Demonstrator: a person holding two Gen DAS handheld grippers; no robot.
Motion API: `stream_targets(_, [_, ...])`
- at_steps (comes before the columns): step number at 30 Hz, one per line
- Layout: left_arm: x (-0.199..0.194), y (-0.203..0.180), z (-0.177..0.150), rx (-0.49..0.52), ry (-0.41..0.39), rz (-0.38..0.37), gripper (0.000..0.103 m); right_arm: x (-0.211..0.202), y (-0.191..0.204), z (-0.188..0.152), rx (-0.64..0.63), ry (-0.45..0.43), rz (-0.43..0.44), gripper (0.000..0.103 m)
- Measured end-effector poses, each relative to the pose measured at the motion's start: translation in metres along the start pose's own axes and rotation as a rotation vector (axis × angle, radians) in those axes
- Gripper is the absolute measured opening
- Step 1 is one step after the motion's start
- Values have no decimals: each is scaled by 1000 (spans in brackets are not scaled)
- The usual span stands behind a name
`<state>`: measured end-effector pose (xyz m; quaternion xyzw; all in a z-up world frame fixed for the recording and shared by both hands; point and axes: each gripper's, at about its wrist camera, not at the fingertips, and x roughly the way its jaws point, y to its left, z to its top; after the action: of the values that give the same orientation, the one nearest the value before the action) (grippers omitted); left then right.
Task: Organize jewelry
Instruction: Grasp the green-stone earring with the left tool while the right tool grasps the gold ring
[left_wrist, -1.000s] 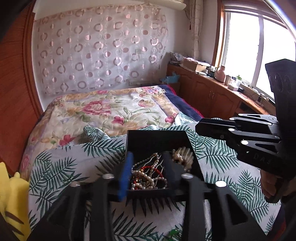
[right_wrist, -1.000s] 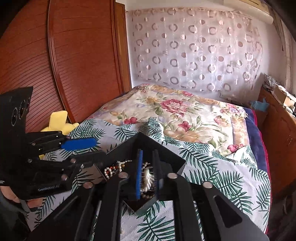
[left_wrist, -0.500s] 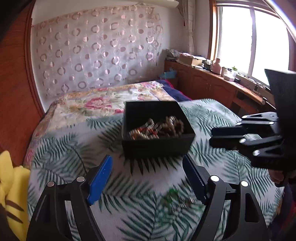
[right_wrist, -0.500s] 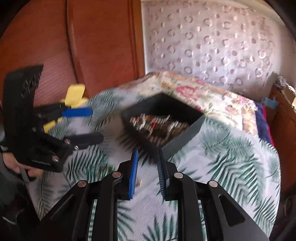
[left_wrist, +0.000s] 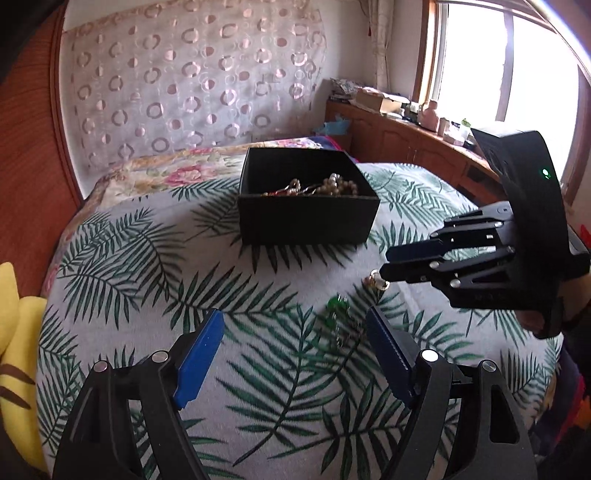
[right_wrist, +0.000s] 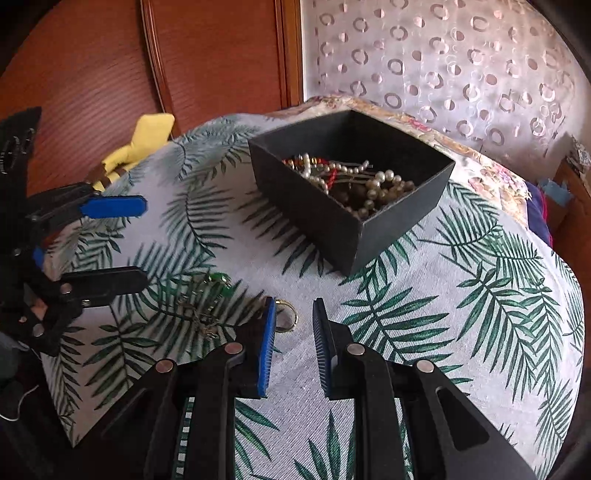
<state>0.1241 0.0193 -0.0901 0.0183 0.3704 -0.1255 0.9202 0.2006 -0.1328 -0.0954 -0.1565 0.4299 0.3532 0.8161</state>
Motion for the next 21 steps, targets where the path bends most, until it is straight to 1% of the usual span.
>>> stream_targets(3, [0, 1, -3, 0, 12, 0, 76, 9, 0, 1, -6, 23, -18, 22])
stream_targets(5, [1, 1, -5, 3, 16, -1, 76, 11, 0, 1, -9, 24, -23, 20])
stream_targets(6, [1, 1, -5, 5, 18, 0, 76, 11, 0, 2, -12, 25, -26, 18])
stream_targets(7, [2, 1, -6, 6, 21, -1, 76, 11, 0, 2, -16, 27, -36, 9])
stream_targets(8, [3, 0, -7, 7, 25, -3, 76, 12, 1, 2, -21, 28, -37, 3])
stream_targets(12, [5, -6, -9, 21, 38, -25, 75, 9, 5, 0, -41, 25, -41, 0])
stream_targets(14, [7, -8, -10, 26, 42, -38, 67, 6, 5, -2, -45, 7, -57, 0])
stream_targets(16, [11, -11, -9, 31, 57, -56, 51, 1, 4, -2, -37, -11, -55, 0])
stream_targets(17, [13, -12, -9, 35, 65, -65, 46, -2, 3, -3, -36, -19, -55, 0])
stream_targets(19, [18, -15, -7, 39, 78, -75, 34, -6, 2, -3, -33, -29, -56, 0])
stream_targets(20, [21, -17, -6, 43, 83, -77, 31, -7, 1, -3, -31, -32, -56, 0])
stream_targets(21, [23, -18, -4, 49, 89, -78, 26, -8, 0, -4, -30, -35, -56, 0])
